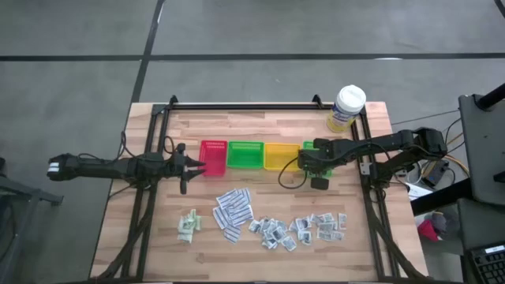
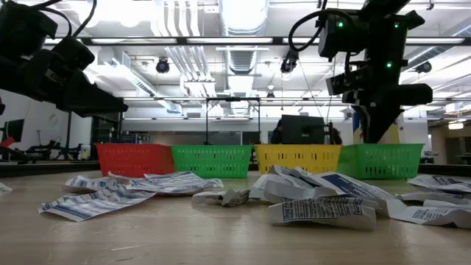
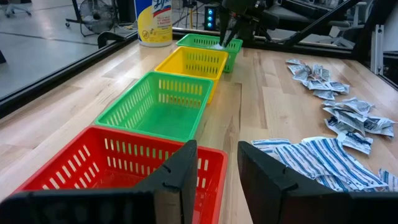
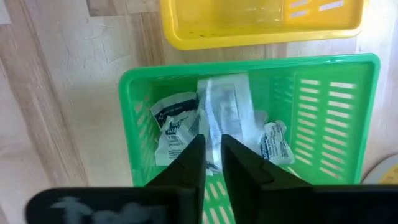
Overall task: Pick & Place First Aid Supplies
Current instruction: Put the blue alcohol pad into the right green bin
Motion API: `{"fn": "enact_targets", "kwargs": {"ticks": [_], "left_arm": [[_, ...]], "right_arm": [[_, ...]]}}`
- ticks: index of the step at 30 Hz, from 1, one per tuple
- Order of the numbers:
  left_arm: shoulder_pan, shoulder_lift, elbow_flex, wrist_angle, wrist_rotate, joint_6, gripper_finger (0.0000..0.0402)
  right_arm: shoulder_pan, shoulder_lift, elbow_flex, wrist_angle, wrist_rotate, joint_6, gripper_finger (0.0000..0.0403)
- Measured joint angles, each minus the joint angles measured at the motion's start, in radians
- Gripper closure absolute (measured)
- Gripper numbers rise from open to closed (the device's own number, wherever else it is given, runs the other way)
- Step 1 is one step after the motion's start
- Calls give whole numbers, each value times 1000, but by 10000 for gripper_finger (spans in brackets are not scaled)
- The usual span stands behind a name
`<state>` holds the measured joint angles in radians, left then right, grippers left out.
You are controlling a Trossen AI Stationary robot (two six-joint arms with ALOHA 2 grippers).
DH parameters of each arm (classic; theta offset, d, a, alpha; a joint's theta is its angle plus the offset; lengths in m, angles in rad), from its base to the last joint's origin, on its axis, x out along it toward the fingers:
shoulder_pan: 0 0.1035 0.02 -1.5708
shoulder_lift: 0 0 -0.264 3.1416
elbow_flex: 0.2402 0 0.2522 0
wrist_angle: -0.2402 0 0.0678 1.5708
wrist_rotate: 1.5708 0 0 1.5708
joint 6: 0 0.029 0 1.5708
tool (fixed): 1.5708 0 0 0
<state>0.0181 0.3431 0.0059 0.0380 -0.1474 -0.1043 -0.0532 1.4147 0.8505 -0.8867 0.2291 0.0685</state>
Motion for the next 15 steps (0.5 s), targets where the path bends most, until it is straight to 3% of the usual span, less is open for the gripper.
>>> {"fn": "enact_targets", "kwargs": {"ticks": [7, 12, 15], "left_arm": [[0, 0, 0, 0, 0, 0, 289], [0, 0, 0, 0, 0, 0, 289], [0, 0, 0, -1, 0, 0, 289]], "right_arm": [[1, -1, 30, -32, 7, 44, 307], [8, -1, 99, -97, -5, 100, 304], [22, -2, 138, -100, -70, 109, 309]]}}
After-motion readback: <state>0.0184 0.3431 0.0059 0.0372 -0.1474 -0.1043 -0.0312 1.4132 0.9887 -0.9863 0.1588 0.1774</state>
